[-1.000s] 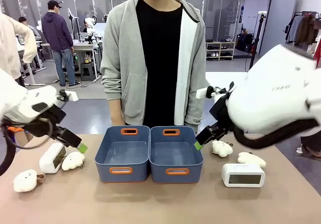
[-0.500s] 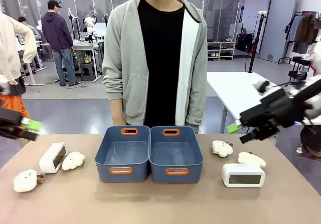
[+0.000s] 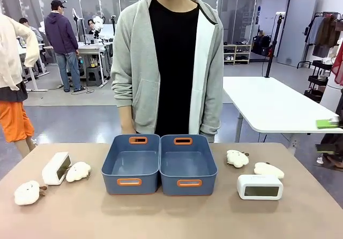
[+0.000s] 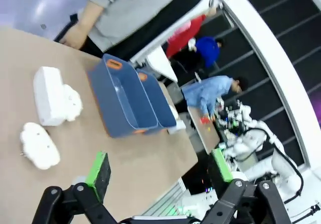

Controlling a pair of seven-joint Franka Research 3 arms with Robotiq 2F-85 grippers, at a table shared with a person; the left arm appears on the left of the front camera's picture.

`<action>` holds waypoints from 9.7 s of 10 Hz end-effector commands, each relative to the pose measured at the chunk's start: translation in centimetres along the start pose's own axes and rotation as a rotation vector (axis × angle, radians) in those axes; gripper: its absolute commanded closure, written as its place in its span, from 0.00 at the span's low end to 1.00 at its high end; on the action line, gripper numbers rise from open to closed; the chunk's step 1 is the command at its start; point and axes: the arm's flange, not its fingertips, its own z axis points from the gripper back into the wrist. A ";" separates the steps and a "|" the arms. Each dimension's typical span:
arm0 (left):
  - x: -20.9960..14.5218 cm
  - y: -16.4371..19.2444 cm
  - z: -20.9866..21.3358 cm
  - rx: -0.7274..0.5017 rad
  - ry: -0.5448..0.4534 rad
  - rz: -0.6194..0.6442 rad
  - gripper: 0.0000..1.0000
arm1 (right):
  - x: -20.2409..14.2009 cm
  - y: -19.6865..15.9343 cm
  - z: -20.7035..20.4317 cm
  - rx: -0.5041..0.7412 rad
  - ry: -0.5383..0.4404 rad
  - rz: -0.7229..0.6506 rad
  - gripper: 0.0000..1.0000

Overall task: Sort the digital clocks into the basket.
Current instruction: Pick up the Digital clock from the table and place it into the empty Plastic storage basket.

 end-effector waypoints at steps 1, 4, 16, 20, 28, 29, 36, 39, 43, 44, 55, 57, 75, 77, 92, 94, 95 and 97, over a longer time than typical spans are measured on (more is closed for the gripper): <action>-5.7 -0.8 -0.1 -0.004 -0.109 -0.012 0.00 | -1.3 -1.6 2.3 0.026 -0.111 -0.006 0.00; -0.9 1.0 3.5 0.015 -0.109 0.014 0.00 | -0.5 -1.6 4.1 0.000 -0.116 -0.035 0.00; -0.9 1.0 3.5 0.015 -0.109 0.014 0.00 | -0.5 -1.6 4.1 0.000 -0.116 -0.035 0.00; -0.9 1.0 3.5 0.015 -0.109 0.014 0.00 | -0.5 -1.6 4.1 0.000 -0.116 -0.035 0.00; -0.9 1.0 3.5 0.015 -0.109 0.014 0.00 | -0.5 -1.6 4.1 0.000 -0.116 -0.035 0.00; -0.9 1.0 3.5 0.015 -0.109 0.014 0.00 | -0.5 -1.6 4.1 0.000 -0.116 -0.035 0.00; -0.9 1.0 3.5 0.015 -0.109 0.014 0.00 | 4.8 3.0 -0.7 -0.289 0.307 0.716 0.00; -0.9 1.0 3.5 0.015 -0.109 0.014 0.00 | 8.3 2.5 -9.0 -0.438 0.653 1.114 0.00; -0.9 1.0 3.5 0.015 -0.109 0.014 0.00 | 7.2 0.5 -15.2 -0.501 0.931 1.392 0.00; -0.9 1.0 3.5 0.015 -0.109 0.014 0.00 | 6.3 0.5 -15.5 -0.511 0.928 1.390 0.00; -0.9 1.0 3.5 0.015 -0.109 0.014 0.00 | 4.3 -5.9 -22.1 -0.434 1.125 1.390 0.00; -0.9 1.0 3.5 0.015 -0.109 0.014 0.00 | 3.6 -7.3 -23.4 -0.463 1.158 1.435 0.00; -0.9 1.0 3.5 0.015 -0.109 0.014 0.00 | -1.4 2.0 -14.6 -0.381 1.173 1.476 1.00; -0.9 1.0 3.5 0.015 -0.109 0.014 0.00 | -1.2 2.6 -12.1 -0.385 1.099 1.481 1.00; -0.9 1.0 3.5 0.015 -0.109 0.014 0.00 | 0.0 7.1 -16.3 -0.420 1.022 1.471 1.00; -0.9 1.0 3.5 0.015 -0.109 0.014 0.00 | 0.6 9.8 -26.1 -0.484 1.094 1.482 1.00; -0.9 1.0 3.5 0.015 -0.109 0.014 0.00 | 0.7 10.3 -30.1 -0.547 1.123 1.491 1.00; -0.9 1.0 3.5 0.015 -0.109 0.014 0.00 | 1.2 11.5 -36.6 -0.610 1.125 1.504 1.00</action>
